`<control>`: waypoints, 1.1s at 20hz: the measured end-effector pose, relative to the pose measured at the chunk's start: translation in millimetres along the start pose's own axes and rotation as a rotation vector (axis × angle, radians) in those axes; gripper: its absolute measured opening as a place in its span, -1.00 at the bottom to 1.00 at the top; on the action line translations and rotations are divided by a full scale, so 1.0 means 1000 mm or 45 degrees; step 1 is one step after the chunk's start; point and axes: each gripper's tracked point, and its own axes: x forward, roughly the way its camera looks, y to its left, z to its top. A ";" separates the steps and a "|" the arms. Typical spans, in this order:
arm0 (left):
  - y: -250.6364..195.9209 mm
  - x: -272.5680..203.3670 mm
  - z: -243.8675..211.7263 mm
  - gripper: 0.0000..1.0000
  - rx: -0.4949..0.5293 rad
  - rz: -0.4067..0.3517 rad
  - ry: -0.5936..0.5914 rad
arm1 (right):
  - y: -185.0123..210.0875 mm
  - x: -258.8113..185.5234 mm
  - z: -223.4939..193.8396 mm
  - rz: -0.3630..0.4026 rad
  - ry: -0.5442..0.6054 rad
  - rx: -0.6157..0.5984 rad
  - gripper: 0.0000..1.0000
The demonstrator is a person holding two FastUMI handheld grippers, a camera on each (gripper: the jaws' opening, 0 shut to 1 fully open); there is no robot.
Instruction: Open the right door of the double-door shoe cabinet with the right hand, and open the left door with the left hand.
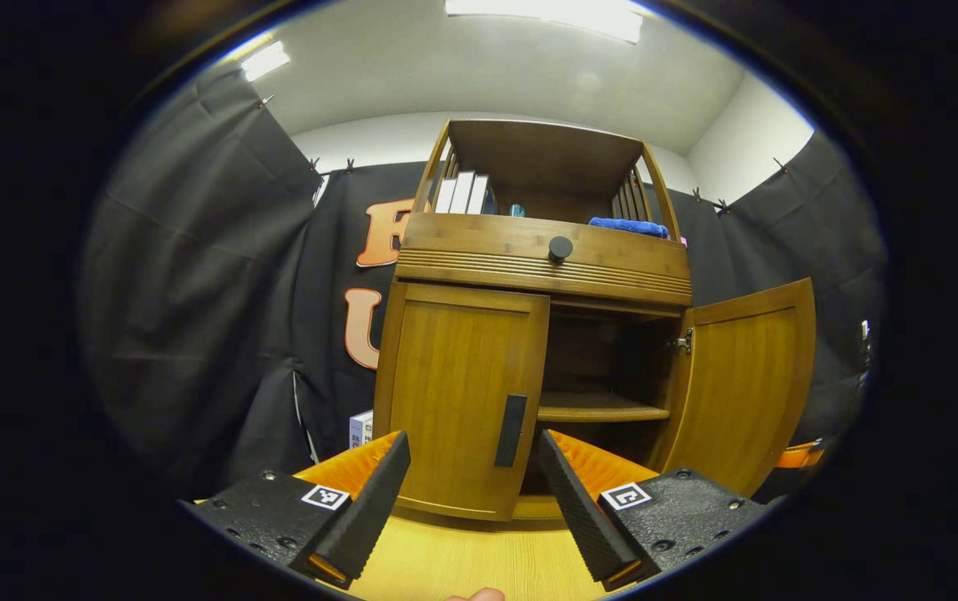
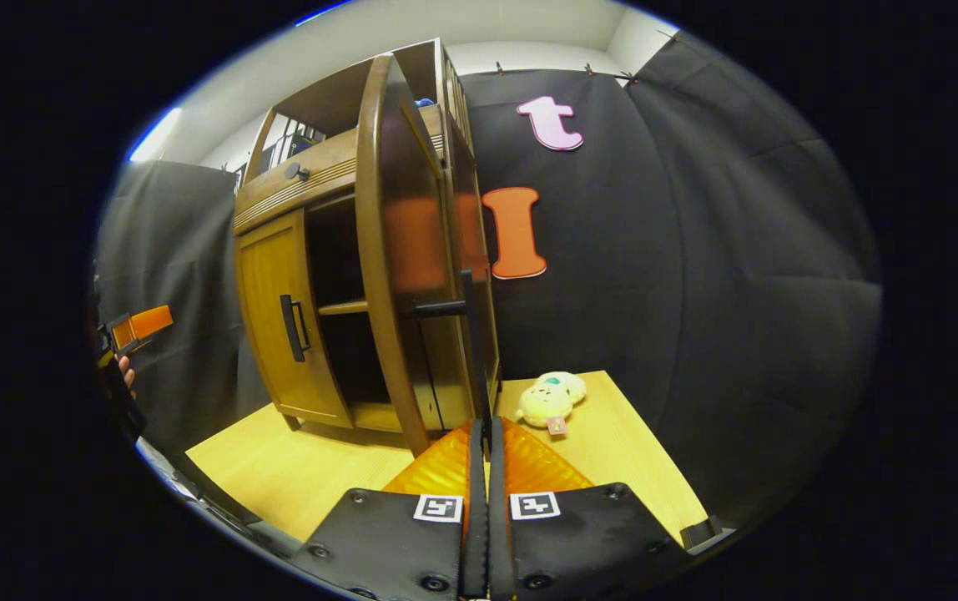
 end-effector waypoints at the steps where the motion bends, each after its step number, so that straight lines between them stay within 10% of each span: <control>1: 0.000 0.001 0.000 0.89 -0.003 -0.002 0.003 | 0.000 -0.010 0.004 -0.026 -0.014 -0.003 -0.98; 18: 0.017 0.069 -0.013 0.89 0.043 -0.068 0.061 | 0.090 -0.075 0.074 -0.104 -0.234 -0.039 -0.85; 22: 0.019 0.095 -0.021 0.89 0.035 -0.079 0.073 | 0.106 -0.075 0.071 -0.119 -0.228 -0.060 0.28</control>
